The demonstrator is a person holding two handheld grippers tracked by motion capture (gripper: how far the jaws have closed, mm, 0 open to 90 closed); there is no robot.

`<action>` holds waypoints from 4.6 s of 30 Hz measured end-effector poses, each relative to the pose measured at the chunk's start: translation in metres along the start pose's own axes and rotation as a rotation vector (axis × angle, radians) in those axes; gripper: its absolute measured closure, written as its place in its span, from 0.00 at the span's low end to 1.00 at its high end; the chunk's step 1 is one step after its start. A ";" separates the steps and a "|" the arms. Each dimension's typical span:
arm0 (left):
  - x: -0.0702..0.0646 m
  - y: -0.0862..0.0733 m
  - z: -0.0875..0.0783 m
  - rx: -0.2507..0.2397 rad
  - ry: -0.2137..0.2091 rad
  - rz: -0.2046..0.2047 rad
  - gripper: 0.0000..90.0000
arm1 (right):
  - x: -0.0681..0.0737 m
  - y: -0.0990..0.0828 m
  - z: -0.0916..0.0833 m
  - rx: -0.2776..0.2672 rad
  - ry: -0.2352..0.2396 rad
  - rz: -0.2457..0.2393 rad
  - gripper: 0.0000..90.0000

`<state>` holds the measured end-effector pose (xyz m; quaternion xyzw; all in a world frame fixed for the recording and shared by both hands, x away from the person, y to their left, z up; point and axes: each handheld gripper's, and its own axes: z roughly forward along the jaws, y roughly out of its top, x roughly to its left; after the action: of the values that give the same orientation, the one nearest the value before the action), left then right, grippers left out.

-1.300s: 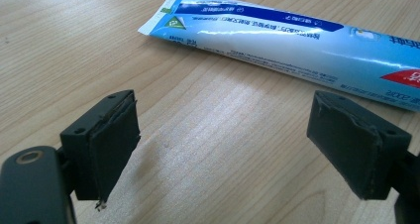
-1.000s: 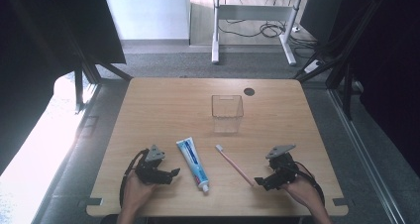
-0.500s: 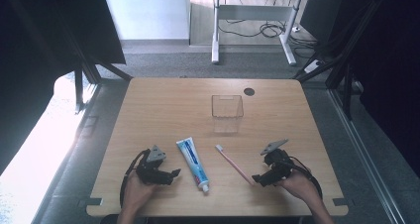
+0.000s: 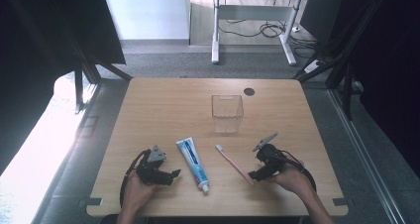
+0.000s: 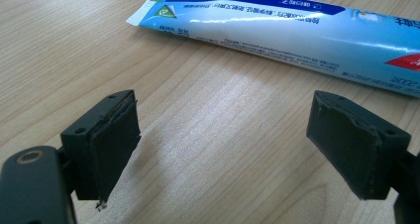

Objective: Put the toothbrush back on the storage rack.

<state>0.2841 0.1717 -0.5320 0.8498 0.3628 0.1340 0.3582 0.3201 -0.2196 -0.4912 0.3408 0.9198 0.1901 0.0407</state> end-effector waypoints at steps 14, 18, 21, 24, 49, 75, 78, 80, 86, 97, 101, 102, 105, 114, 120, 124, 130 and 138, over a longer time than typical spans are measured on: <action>-0.002 0.001 0.000 0.007 0.002 0.013 0.15 | 0.012 0.029 0.003 0.081 -0.004 -0.052 0.40; -0.002 0.001 0.000 0.014 0.004 0.023 0.15 | 0.015 0.040 0.006 0.118 -0.003 -0.068 0.48; -0.002 0.001 0.000 0.011 0.004 0.021 0.15 | 0.016 0.046 0.009 0.128 0.007 -0.073 0.53; -0.002 0.001 0.000 0.016 0.005 0.028 0.15 | 0.018 0.051 0.012 0.136 0.013 -0.090 0.59; -0.004 0.002 0.001 0.027 0.008 0.045 0.15 | 0.032 0.088 0.037 0.243 0.003 -0.113 0.81; -0.006 0.002 0.002 0.037 0.016 0.064 0.15 | 0.036 0.095 0.041 0.274 -0.004 -0.110 0.93; -0.006 0.002 0.003 0.037 0.017 0.064 0.15 | 0.035 0.095 0.037 0.272 0.001 -0.126 0.93; -0.006 0.002 0.003 0.037 0.017 0.064 0.15 | 0.035 0.095 0.034 0.266 0.007 -0.130 0.93; -0.006 0.002 0.003 0.039 0.004 0.063 0.15 | 0.033 0.095 0.022 0.252 0.005 -0.130 0.93; -0.006 0.002 0.004 0.039 -0.002 0.061 0.15 | 0.028 0.095 0.003 0.217 0.017 -0.136 0.93; -0.006 0.003 0.004 0.039 -0.004 0.062 0.15 | 0.025 0.095 -0.005 0.192 0.018 -0.133 0.93; -0.006 0.003 0.004 0.039 -0.004 0.062 0.15 | 0.025 0.095 -0.005 0.192 0.018 -0.133 0.93; -0.006 0.003 0.005 0.041 -0.007 0.069 0.15 | 0.023 0.096 -0.010 0.182 0.018 -0.130 0.93; -0.007 0.003 0.005 0.039 -0.007 0.068 0.15 | 0.018 0.099 -0.026 0.138 0.018 -0.123 0.93; -0.007 0.003 0.005 0.041 -0.006 0.067 0.15 | 0.014 0.101 -0.034 0.108 0.015 -0.108 0.93; -0.007 0.003 0.006 0.042 -0.007 0.067 0.15 | 0.011 0.102 -0.039 0.084 0.018 -0.103 0.93; -0.007 0.003 0.006 0.044 -0.007 0.071 0.15 | 0.006 0.106 -0.051 0.044 0.014 -0.093 0.93; -0.008 0.003 0.006 0.044 -0.008 0.075 0.15 | 0.000 0.109 -0.060 -0.003 0.010 -0.079 0.93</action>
<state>0.2834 0.1616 -0.5340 0.8709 0.3323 0.1360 0.3355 0.3742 -0.1634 -0.3945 0.3033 0.9324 0.1917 0.0439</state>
